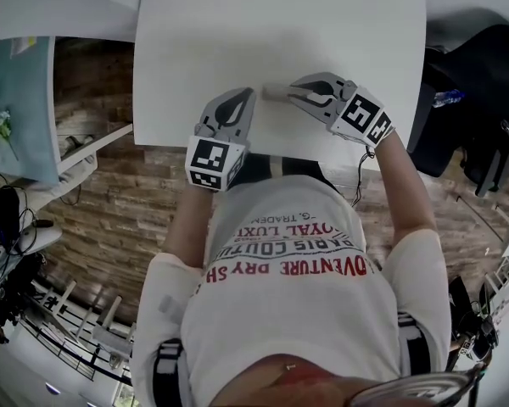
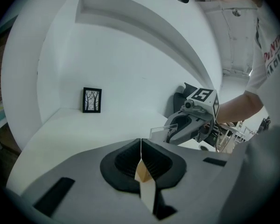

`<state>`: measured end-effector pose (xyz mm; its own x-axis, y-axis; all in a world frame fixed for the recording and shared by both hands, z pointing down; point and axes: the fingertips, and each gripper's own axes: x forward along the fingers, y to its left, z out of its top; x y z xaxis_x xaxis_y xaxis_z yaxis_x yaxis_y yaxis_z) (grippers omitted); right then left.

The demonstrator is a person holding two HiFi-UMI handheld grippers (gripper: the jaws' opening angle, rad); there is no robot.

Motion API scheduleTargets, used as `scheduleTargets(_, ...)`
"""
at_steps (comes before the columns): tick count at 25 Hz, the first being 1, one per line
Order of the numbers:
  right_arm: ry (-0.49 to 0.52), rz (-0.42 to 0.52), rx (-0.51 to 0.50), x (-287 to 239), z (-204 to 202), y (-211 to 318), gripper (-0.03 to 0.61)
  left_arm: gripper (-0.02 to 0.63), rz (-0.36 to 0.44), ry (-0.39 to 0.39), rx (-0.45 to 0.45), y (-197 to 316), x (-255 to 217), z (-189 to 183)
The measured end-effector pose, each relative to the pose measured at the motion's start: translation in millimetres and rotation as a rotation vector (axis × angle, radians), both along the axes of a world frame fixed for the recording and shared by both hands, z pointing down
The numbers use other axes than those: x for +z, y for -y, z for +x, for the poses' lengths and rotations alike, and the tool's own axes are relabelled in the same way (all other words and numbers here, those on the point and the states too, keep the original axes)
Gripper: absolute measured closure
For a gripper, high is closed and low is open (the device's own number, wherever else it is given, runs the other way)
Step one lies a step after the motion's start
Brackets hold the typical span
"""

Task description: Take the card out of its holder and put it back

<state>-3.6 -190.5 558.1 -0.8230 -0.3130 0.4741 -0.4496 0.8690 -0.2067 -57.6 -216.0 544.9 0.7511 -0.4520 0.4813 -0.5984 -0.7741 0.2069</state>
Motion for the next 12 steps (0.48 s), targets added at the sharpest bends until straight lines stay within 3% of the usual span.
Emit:
scheduleTargets(5, 0.020, -0.011, -0.041, -2, 2, -2, 0.540, 0.589, -0.008, -0.001, -0.037, 1, 1, -4)
scheduleTargets(10, 0.025, -0.013, -0.082, -3, -3, 0, 0.541, 0.589, -0.008, 0.070, -0.042, 3, 9, -13)
scheduleTargets(12, 0.030, -0.010, -0.090, -8, -3, 2, 0.541, 0.589, -0.002, 0.065, -0.059, 6, 6, -15)
